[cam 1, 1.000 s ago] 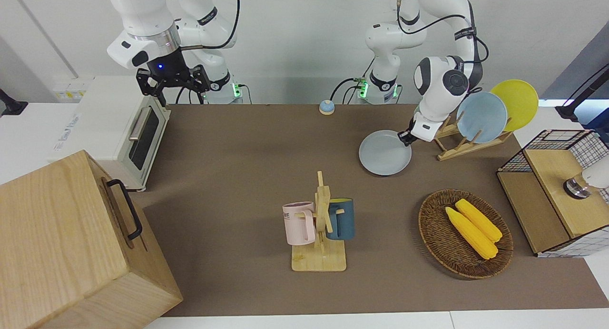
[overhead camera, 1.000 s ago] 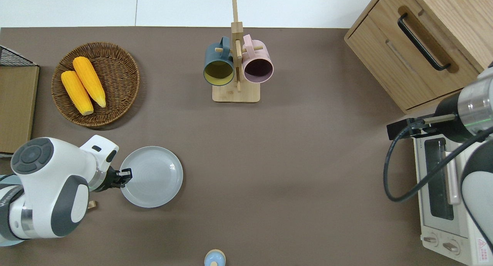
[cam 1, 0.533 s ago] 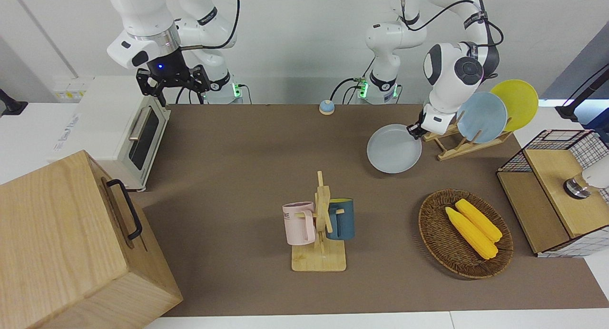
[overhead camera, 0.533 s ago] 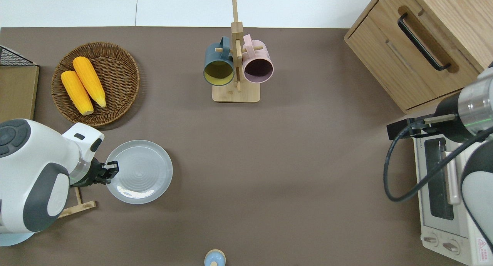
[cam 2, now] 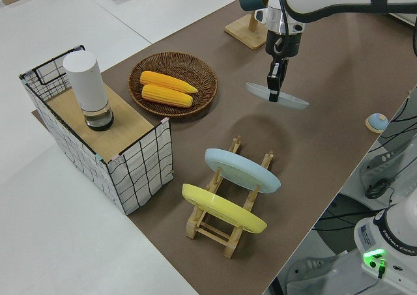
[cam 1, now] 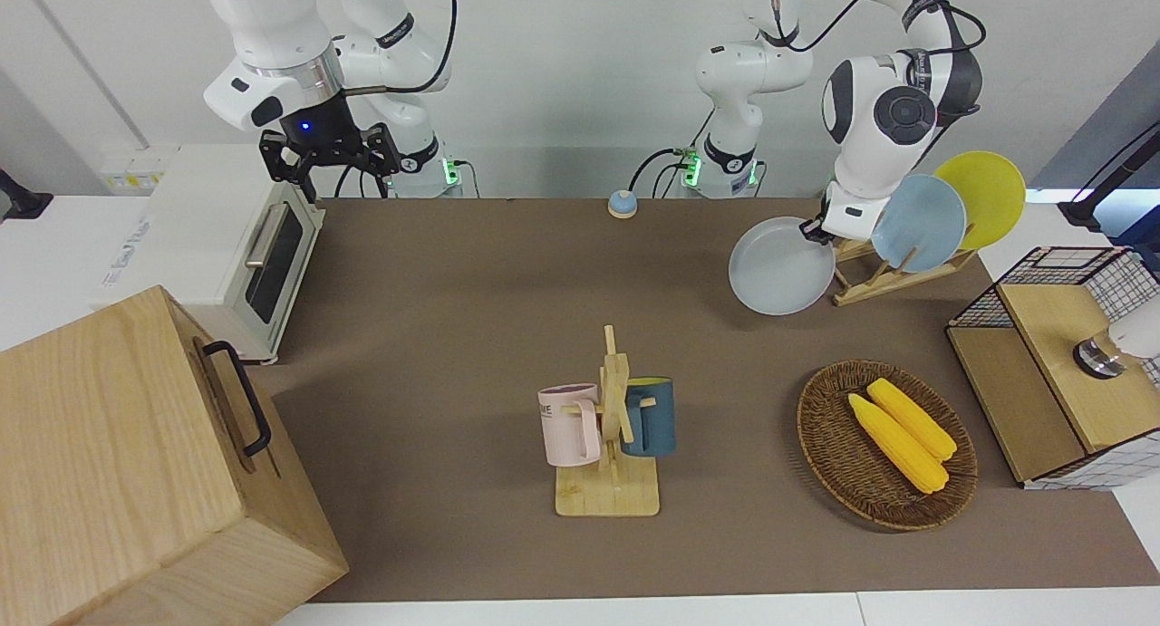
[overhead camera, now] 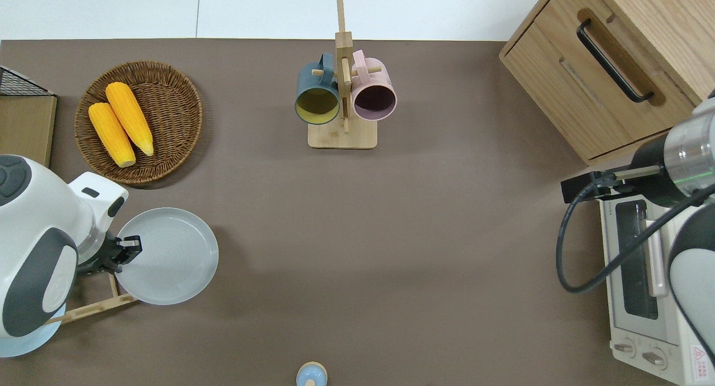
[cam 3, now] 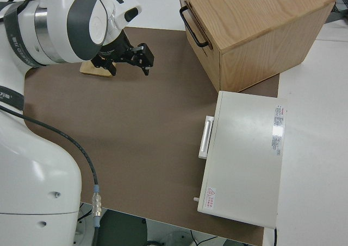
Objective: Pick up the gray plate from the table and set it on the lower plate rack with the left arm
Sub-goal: 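Lift the gray plate with the left gripper and tilt it upright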
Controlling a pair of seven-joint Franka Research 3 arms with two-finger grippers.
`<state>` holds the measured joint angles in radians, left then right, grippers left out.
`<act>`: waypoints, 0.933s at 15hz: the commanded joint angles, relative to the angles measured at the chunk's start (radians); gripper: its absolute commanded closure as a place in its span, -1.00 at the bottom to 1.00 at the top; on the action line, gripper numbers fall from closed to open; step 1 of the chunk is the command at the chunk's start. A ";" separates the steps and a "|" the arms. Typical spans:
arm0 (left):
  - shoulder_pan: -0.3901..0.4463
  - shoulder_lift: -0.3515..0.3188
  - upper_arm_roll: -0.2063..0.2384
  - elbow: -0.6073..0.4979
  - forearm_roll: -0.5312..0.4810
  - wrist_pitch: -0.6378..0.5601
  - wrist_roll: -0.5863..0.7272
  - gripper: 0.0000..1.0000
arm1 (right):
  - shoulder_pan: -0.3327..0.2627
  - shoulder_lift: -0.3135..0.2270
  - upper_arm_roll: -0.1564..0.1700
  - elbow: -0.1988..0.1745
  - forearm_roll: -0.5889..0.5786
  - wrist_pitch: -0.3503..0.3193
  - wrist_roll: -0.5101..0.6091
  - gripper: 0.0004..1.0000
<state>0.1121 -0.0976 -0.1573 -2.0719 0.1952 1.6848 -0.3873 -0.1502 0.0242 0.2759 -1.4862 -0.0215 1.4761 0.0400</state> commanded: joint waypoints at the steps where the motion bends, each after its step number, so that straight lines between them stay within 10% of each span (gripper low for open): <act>1: -0.009 -0.002 -0.001 0.047 0.142 -0.114 -0.021 1.00 | -0.020 -0.003 0.017 0.009 -0.002 -0.014 0.012 -0.97; 9: -0.017 -0.008 -0.015 0.070 0.455 -0.191 0.005 1.00 | -0.019 -0.003 0.017 0.009 -0.002 -0.014 0.012 -0.97; 14: -0.017 0.007 -0.010 0.067 0.477 -0.189 0.028 1.00 | -0.019 -0.003 0.017 0.009 -0.002 -0.013 0.012 -0.97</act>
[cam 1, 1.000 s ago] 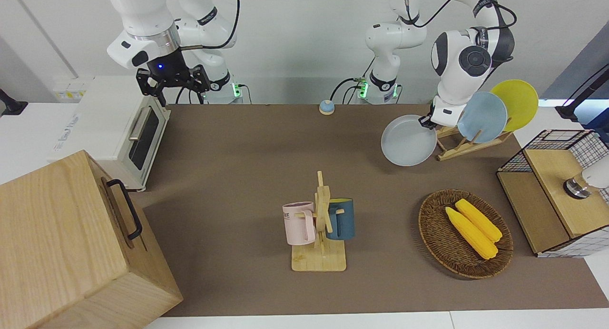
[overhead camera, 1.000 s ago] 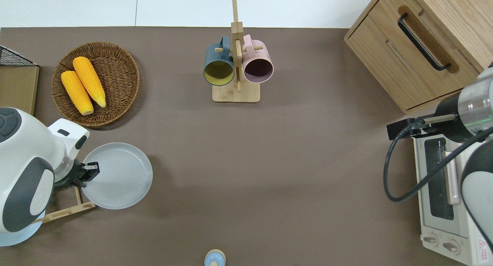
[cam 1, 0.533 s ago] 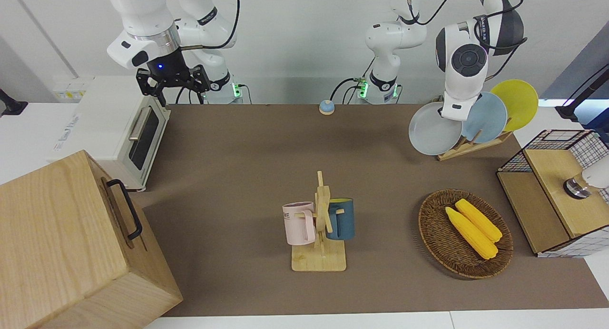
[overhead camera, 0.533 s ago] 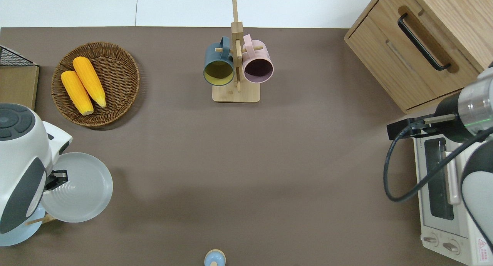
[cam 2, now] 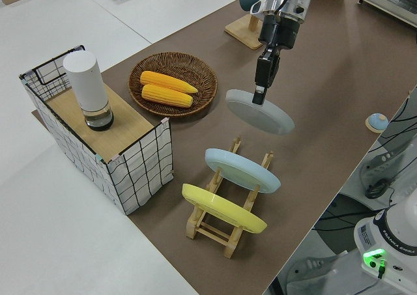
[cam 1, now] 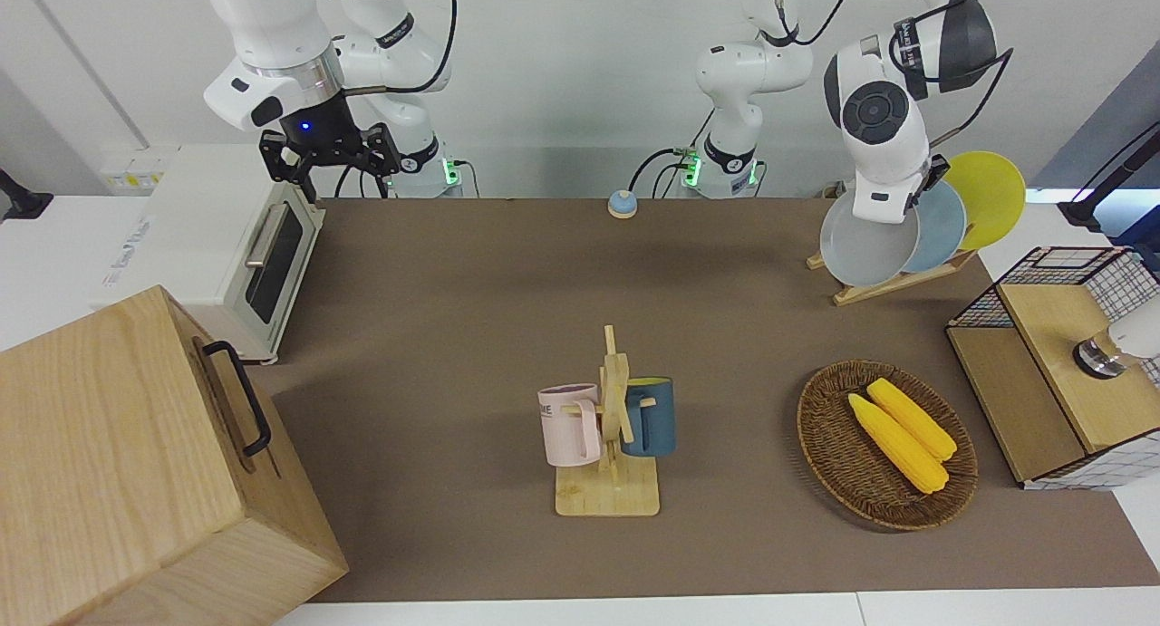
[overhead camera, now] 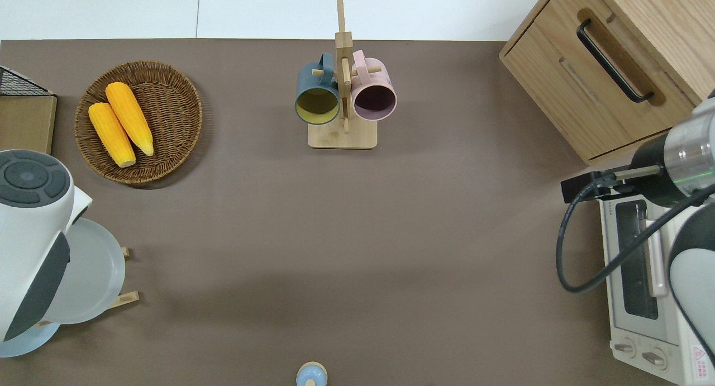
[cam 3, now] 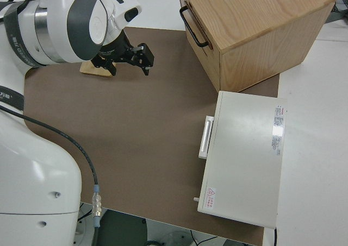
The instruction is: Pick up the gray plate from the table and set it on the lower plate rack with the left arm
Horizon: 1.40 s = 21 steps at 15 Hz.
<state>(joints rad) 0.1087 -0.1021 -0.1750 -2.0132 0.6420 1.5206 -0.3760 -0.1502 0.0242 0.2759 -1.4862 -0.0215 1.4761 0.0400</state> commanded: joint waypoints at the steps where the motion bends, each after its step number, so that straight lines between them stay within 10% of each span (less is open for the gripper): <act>1: -0.015 0.027 0.008 0.001 0.071 -0.025 0.020 1.00 | -0.019 -0.003 0.017 0.009 -0.002 -0.014 0.012 -0.97; 16: -0.012 0.073 0.015 -0.084 0.145 -0.071 -0.018 1.00 | -0.019 -0.001 0.017 0.009 -0.002 -0.014 0.012 -0.97; 21: -0.017 0.073 -0.050 -0.084 0.140 -0.128 -0.090 1.00 | -0.019 -0.003 0.017 0.009 -0.002 -0.014 0.012 -0.97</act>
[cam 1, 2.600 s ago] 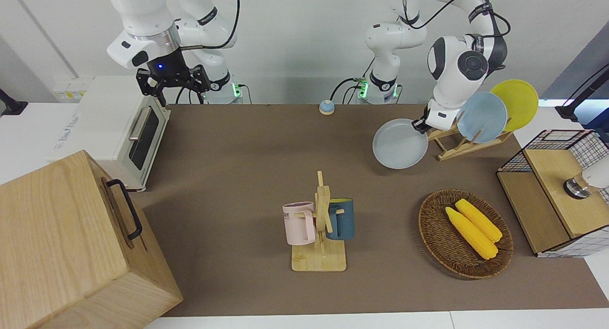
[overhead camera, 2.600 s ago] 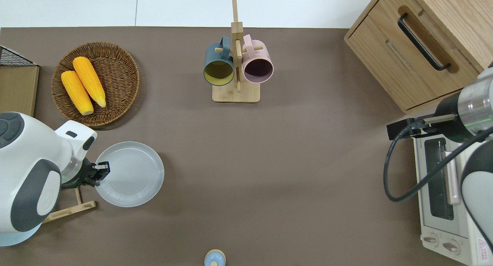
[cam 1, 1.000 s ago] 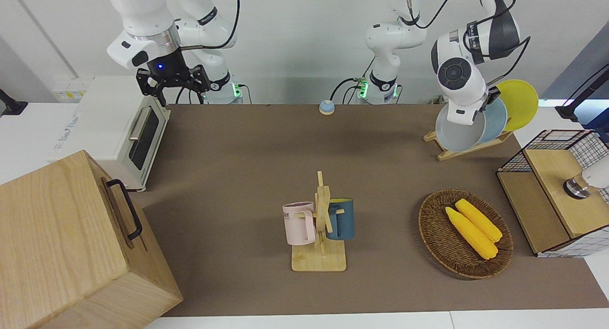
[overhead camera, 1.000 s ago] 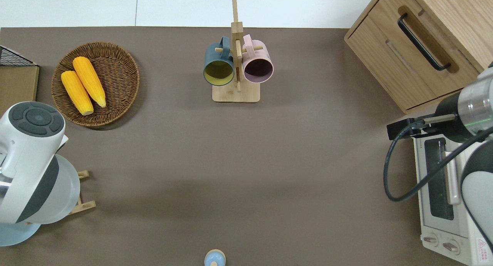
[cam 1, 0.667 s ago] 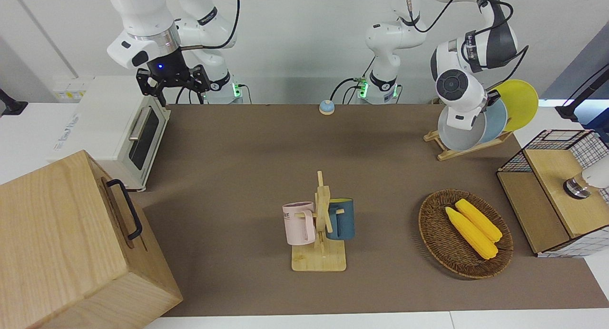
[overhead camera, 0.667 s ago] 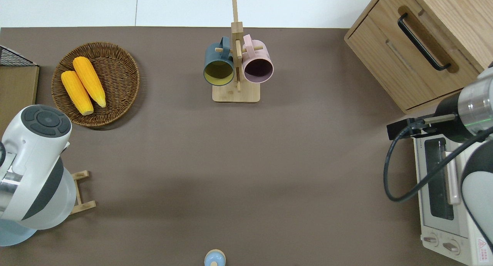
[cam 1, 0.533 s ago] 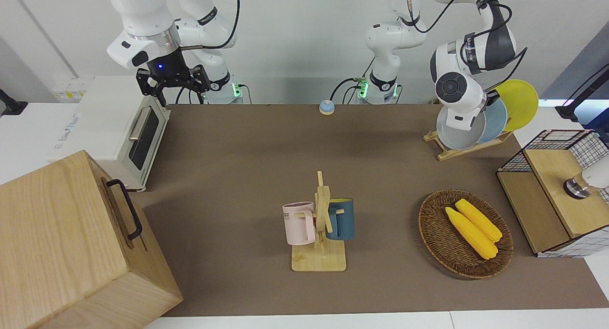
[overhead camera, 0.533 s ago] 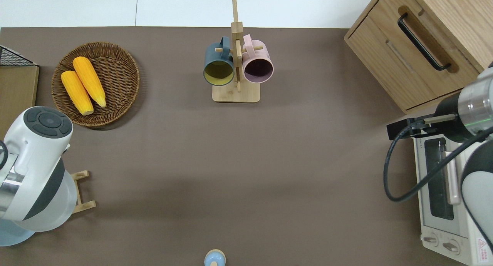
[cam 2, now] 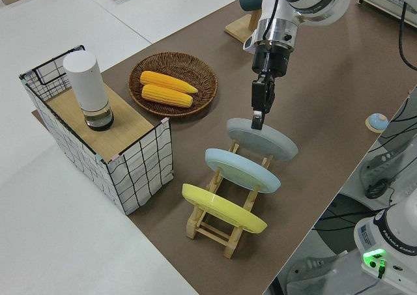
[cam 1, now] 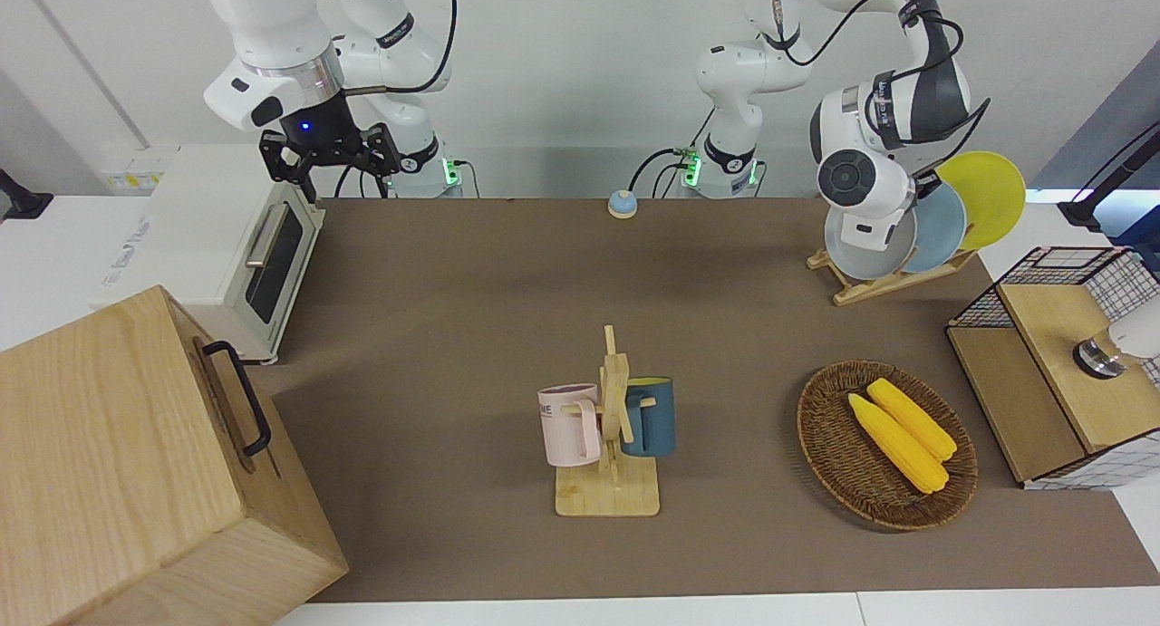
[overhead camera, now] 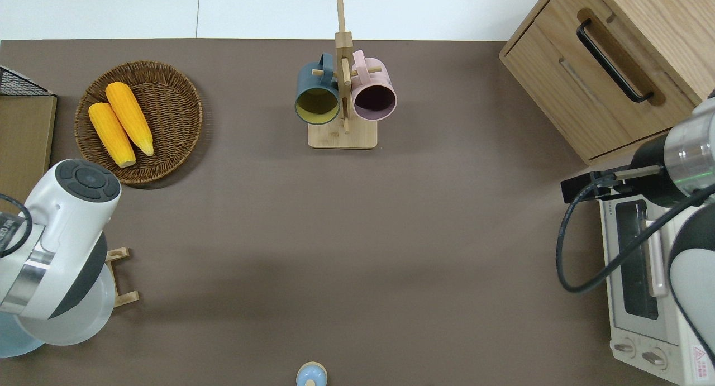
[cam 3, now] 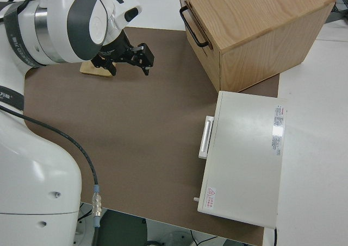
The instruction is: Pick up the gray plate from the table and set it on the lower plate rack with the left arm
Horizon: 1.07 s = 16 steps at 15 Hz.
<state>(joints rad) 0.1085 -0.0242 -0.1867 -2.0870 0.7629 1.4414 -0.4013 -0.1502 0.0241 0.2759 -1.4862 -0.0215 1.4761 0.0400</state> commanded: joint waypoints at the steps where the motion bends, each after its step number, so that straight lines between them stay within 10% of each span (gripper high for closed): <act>1: -0.015 -0.005 -0.052 -0.011 0.016 -0.055 -0.088 1.00 | -0.019 -0.001 0.017 0.009 -0.002 -0.013 0.012 -0.97; 16: 0.002 0.062 -0.071 -0.025 0.055 -0.047 -0.208 1.00 | -0.019 -0.003 0.017 0.009 -0.002 -0.014 0.012 -0.97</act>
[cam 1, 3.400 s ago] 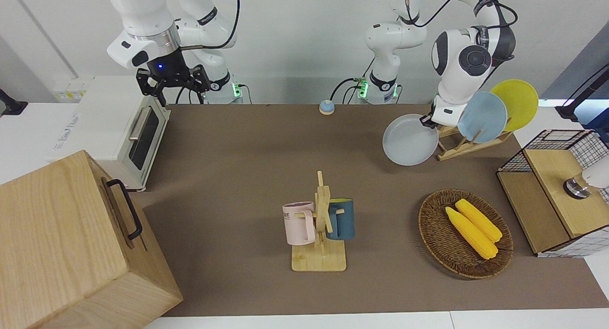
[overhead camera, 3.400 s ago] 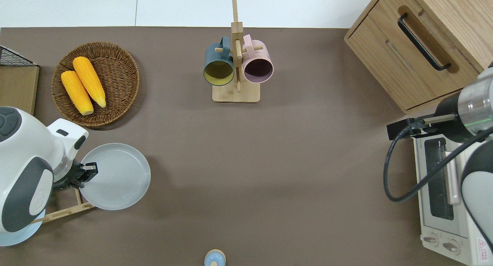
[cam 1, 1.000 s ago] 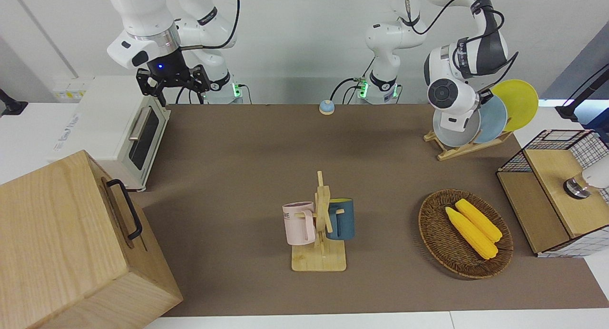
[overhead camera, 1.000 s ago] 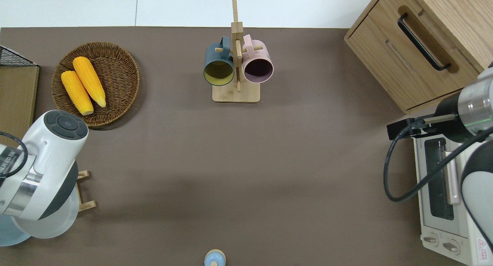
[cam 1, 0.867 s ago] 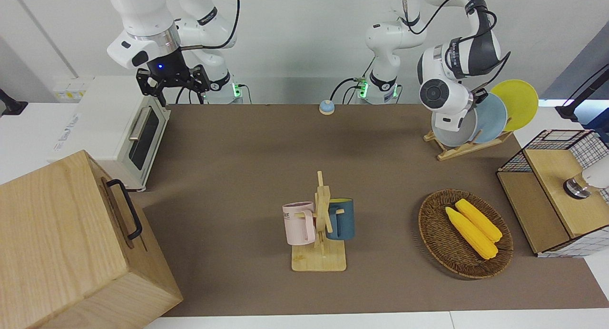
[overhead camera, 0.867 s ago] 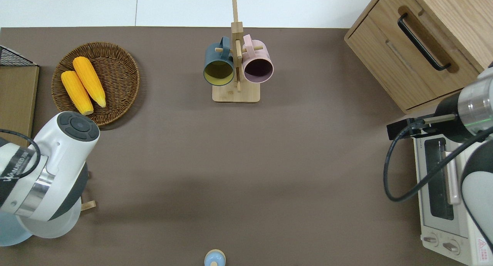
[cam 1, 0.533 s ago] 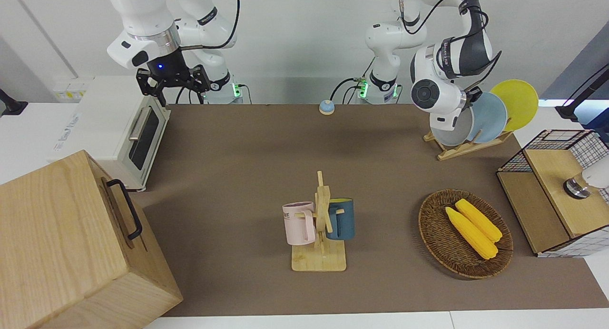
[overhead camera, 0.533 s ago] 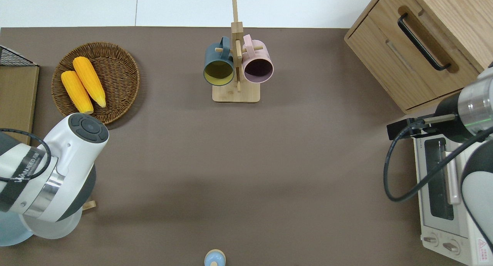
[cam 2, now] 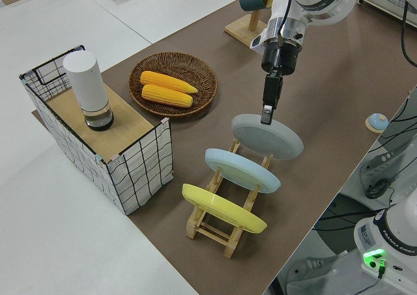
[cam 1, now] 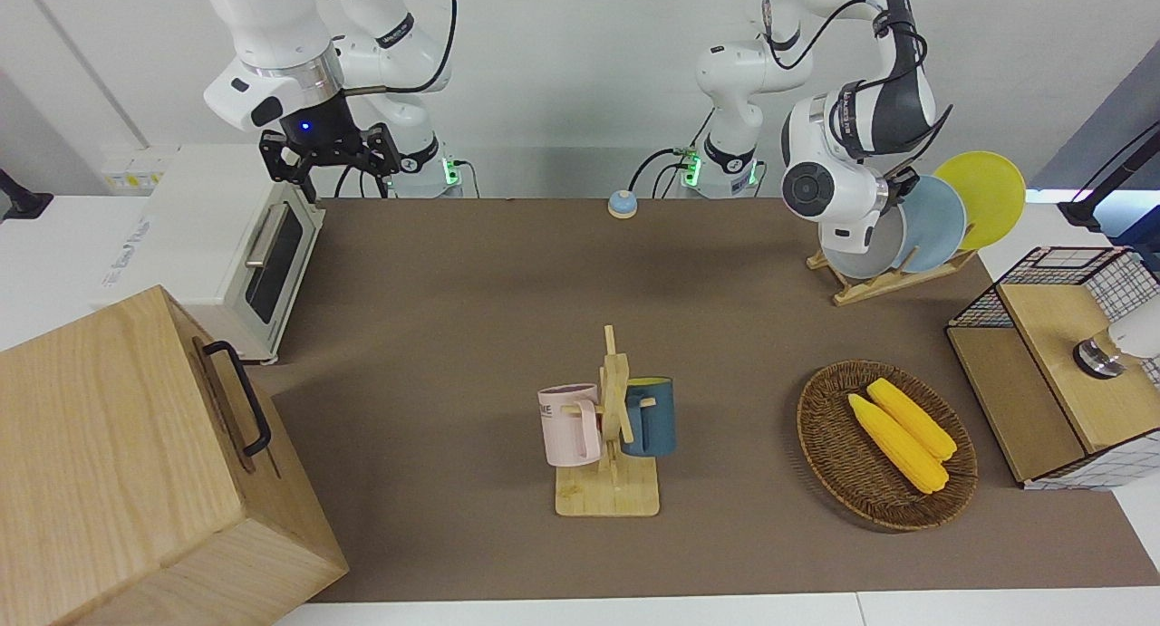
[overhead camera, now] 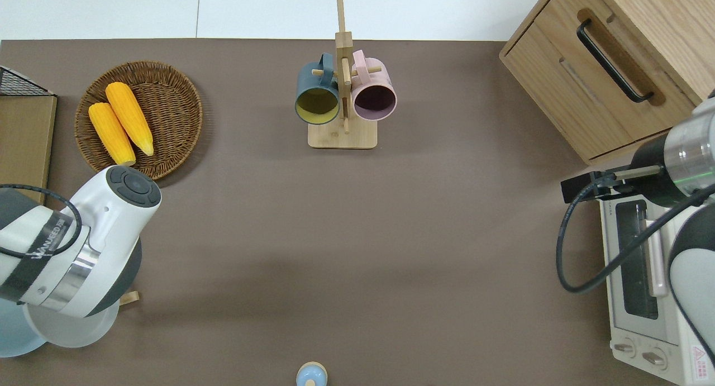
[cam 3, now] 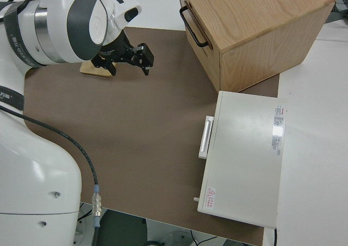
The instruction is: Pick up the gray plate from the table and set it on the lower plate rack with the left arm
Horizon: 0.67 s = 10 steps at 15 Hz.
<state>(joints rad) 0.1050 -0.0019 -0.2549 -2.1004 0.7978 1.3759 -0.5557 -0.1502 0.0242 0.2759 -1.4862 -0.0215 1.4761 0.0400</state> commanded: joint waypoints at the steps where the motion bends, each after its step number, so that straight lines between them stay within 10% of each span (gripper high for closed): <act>1: 0.005 0.049 -0.003 -0.012 0.020 0.026 -0.071 1.00 | -0.019 -0.001 0.017 0.009 -0.002 -0.013 0.012 -0.97; 8: 0.004 0.068 -0.003 -0.012 0.008 0.040 -0.099 1.00 | -0.019 -0.001 0.017 0.009 -0.002 -0.014 0.012 -0.97; 10: 0.004 0.072 -0.003 -0.012 0.008 0.049 -0.098 0.20 | -0.019 -0.001 0.017 0.009 -0.002 -0.014 0.012 -0.97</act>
<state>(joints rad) 0.1119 0.0375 -0.2536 -2.1000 0.8381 1.3785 -0.5995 -0.1502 0.0242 0.2759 -1.4862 -0.0215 1.4761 0.0400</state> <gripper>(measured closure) 0.974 0.013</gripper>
